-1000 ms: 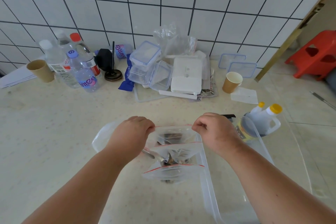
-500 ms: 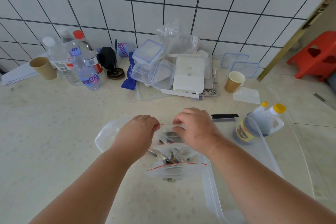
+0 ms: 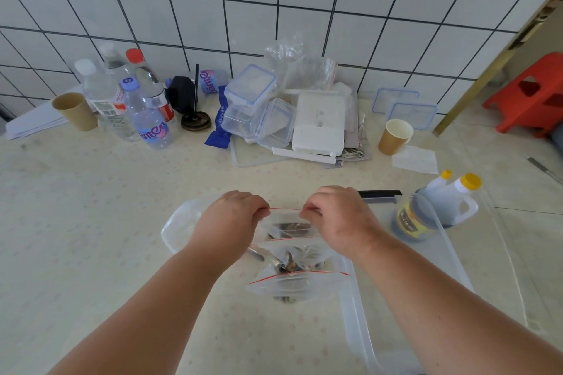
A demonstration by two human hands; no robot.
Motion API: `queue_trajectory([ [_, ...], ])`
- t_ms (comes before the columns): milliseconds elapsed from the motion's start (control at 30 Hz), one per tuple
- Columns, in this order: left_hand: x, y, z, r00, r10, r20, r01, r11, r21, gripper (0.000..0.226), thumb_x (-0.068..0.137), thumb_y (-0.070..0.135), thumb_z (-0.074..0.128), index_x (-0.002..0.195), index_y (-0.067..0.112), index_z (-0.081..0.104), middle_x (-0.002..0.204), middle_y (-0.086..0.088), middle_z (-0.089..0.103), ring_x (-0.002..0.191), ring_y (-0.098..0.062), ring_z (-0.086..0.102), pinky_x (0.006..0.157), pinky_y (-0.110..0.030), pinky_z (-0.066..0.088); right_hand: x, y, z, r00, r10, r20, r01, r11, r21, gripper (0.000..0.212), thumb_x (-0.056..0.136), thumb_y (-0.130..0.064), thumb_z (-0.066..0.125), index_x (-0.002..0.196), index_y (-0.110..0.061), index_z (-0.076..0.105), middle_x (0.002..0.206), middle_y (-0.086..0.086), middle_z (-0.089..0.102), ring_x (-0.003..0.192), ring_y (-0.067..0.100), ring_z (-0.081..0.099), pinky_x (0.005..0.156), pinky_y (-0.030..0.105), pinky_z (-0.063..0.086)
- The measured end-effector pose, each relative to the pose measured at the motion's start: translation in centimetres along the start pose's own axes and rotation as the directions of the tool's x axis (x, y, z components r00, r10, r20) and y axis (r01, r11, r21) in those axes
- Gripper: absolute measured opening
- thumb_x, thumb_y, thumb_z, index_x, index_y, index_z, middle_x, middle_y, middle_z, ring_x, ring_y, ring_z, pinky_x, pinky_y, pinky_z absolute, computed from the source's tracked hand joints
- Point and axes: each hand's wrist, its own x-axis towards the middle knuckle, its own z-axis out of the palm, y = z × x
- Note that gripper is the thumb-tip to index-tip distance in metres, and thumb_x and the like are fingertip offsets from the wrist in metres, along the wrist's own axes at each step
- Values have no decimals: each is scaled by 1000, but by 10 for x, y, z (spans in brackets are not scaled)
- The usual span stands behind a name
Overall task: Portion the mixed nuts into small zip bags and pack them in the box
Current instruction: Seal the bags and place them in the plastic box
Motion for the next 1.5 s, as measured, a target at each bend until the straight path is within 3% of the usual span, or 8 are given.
queue_trajectory([
  [333, -4, 4, -1, 998, -14, 64, 15, 1000, -15, 20, 104, 21, 58, 110, 22, 76, 99, 8, 73, 96, -13, 61, 81, -20, 38, -26, 26, -12, 993, 116, 4, -116, 991, 60, 13, 90, -25, 70, 93, -15, 79, 90, 0, 71, 93, 18, 62, 76, 27, 41],
  [500, -10, 10, -14, 998, -48, 32, 50, 998, -46, 13, 102, 23, 59, 100, 35, 65, 81, 18, 63, 70, 2, 51, 60, -8, 35, -34, 25, -18, 987, 157, -27, -150, 973, 177, 14, 91, -17, 68, 100, -29, 70, 84, -13, 69, 80, 3, 59, 74, 25, 46],
  [700, -13, 11, -20, 984, 69, 163, -56, 995, -83, 34, 99, 3, 55, 103, 24, 81, 100, 21, 65, 90, 0, 58, 77, 1, 36, -42, 28, -27, 996, 78, 37, -83, 985, 152, 30, 85, 2, 56, 87, -20, 76, 89, -15, 68, 87, 7, 63, 78, 27, 49],
  [833, -20, 11, -16, 977, 101, 190, -79, 989, -123, 22, 97, 37, 57, 103, 32, 78, 93, 29, 58, 90, 6, 57, 76, -12, 44, -49, 28, -27, 997, 48, 63, -58, 982, 180, 16, 87, -24, 61, 93, -23, 76, 91, -18, 66, 90, -2, 58, 81, 22, 48],
  [933, -24, 8, -12, 968, 107, 226, -94, 993, -67, 30, 89, 59, 64, 106, 37, 75, 91, 37, 50, 91, 9, 51, 75, -6, 37, -51, 29, -22, 997, 15, 81, -24, 993, 117, 27, 82, -50, 72, 95, -27, 74, 88, -22, 58, 81, -11, 48, 74, 12, 36],
  [1233, -25, 11, -8, 982, 14, 191, -13, 1000, -10, 12, 97, 29, 68, 90, 36, 61, 82, 19, 59, 83, -7, 56, 67, -8, 34, -48, 20, -13, 998, 55, 38, -60, 990, 126, 3, 86, -24, 74, 88, -22, 73, 78, -18, 56, 70, -2, 50, 69, 19, 39],
  [1367, -30, 12, -9, 980, -32, 196, 38, 999, -25, 22, 98, 30, 65, 96, 42, 46, 87, 20, 61, 80, -5, 58, 66, -16, 39, -55, 18, -16, 995, 90, 49, -97, 980, 176, 14, 89, -20, 67, 90, -32, 60, 68, -25, 55, 70, -12, 52, 60, 10, 37],
  [1500, -36, 11, -11, 989, 51, 135, -39, 995, -90, 24, 98, 13, 62, 87, 33, 60, 80, 15, 63, 73, -1, 58, 64, -14, 43, -60, 18, -20, 993, 63, 95, -79, 982, 174, 26, 87, -2, 58, 81, -26, 66, 77, -18, 58, 72, 2, 55, 64, 18, 39],
])
